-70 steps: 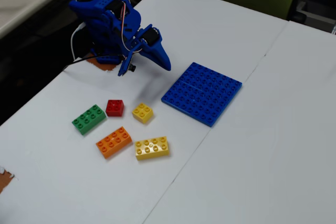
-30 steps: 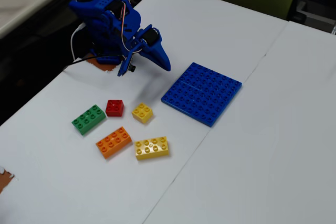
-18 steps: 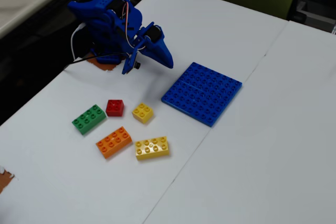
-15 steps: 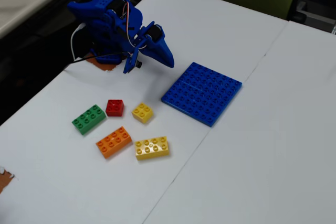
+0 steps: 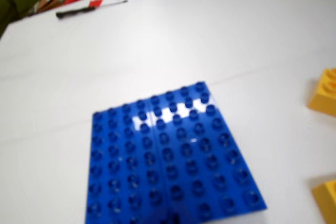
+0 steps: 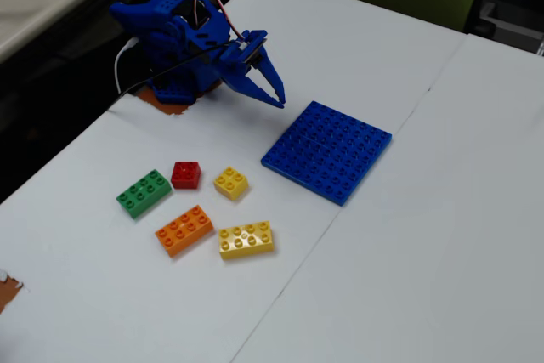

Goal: Pick up the 2x2 yellow block and go up the 8x8 blue block.

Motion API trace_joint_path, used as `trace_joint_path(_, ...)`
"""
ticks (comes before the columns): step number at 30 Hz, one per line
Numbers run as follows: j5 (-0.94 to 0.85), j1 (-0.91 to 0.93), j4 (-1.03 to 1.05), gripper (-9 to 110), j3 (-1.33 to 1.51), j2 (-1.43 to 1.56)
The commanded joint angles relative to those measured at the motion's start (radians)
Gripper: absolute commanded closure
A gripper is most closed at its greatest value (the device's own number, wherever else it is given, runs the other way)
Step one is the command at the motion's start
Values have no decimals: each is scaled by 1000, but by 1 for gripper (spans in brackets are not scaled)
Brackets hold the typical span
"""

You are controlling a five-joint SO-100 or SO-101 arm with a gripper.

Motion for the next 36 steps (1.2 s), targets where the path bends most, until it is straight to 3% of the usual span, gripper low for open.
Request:
trace_joint_path(1,-195,14,89,101,-34,43)
trace_joint_path(6,-333,37,350,101,-192,31)
trace_joint_path(11,-405,75,577,96,-515,-259)
trace_joint_path(15,-411,130,607,90,-738,-543)
trace_joint_path(23,-672,333,640,77,-1035,-1011)
trace_joint_path(31,-736,495,775,76,-1471,-1476)
trace_joint_path(36,-738,549,732,76,-1559,-1631)
